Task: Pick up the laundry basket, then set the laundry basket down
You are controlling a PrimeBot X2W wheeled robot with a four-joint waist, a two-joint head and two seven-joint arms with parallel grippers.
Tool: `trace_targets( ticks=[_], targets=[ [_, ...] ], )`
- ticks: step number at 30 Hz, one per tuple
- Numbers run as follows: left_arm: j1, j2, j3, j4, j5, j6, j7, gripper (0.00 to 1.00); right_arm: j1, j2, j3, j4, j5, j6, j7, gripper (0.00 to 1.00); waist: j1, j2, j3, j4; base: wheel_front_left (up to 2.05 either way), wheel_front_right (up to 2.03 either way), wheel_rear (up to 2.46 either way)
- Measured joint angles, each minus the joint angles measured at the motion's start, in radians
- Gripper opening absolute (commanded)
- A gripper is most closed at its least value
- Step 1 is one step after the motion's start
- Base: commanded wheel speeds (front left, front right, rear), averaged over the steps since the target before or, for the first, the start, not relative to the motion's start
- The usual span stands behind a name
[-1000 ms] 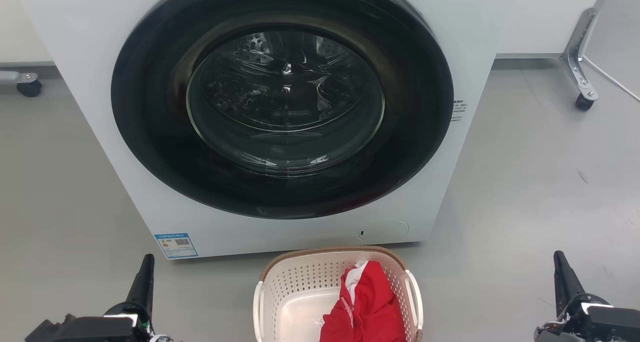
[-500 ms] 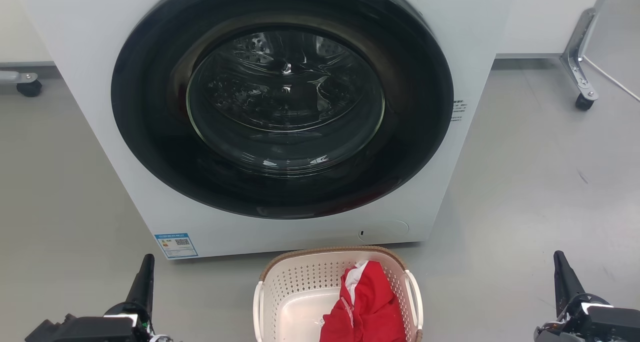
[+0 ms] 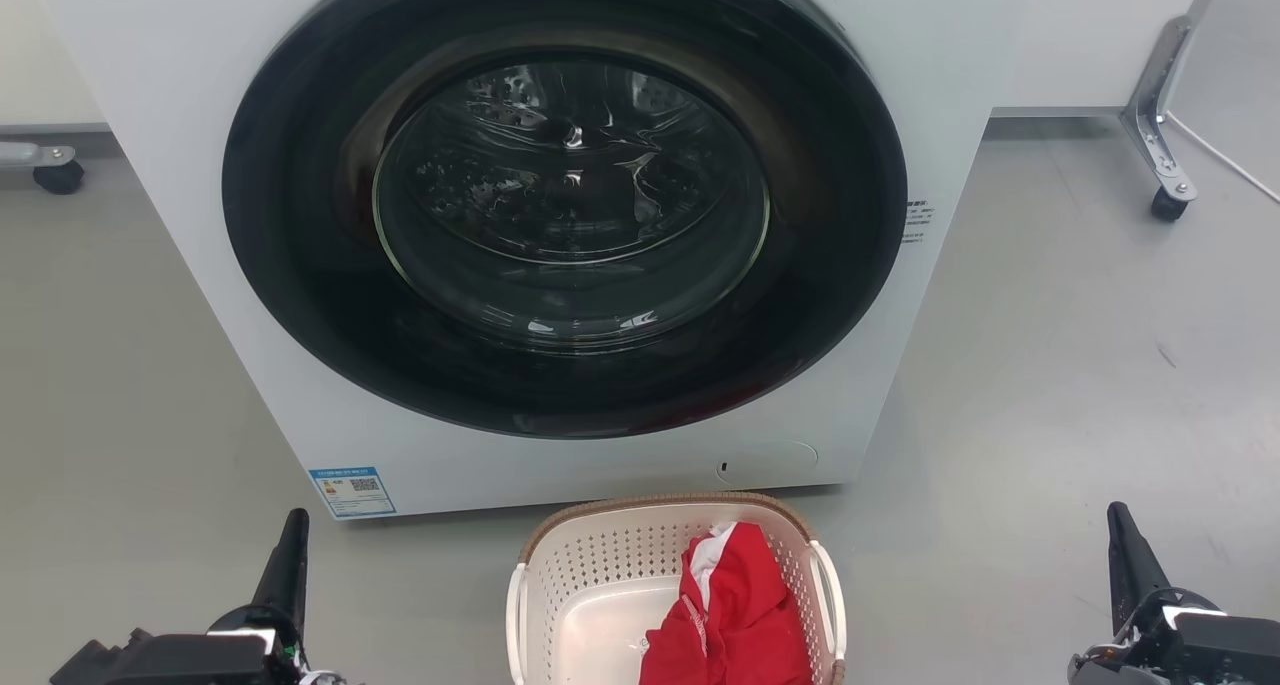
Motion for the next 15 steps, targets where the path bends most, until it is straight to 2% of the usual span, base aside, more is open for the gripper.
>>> trace_targets(
  ticks=[15],
  targets=[
    [0.000,0.000,0.000,0.000,0.000,0.000,0.000,0.00,0.000,0.000,0.000,0.000,0.000,0.000,0.000,0.00,0.0000,0.0000,0.000,0.000,0.00,0.00,0.00]
  ],
)
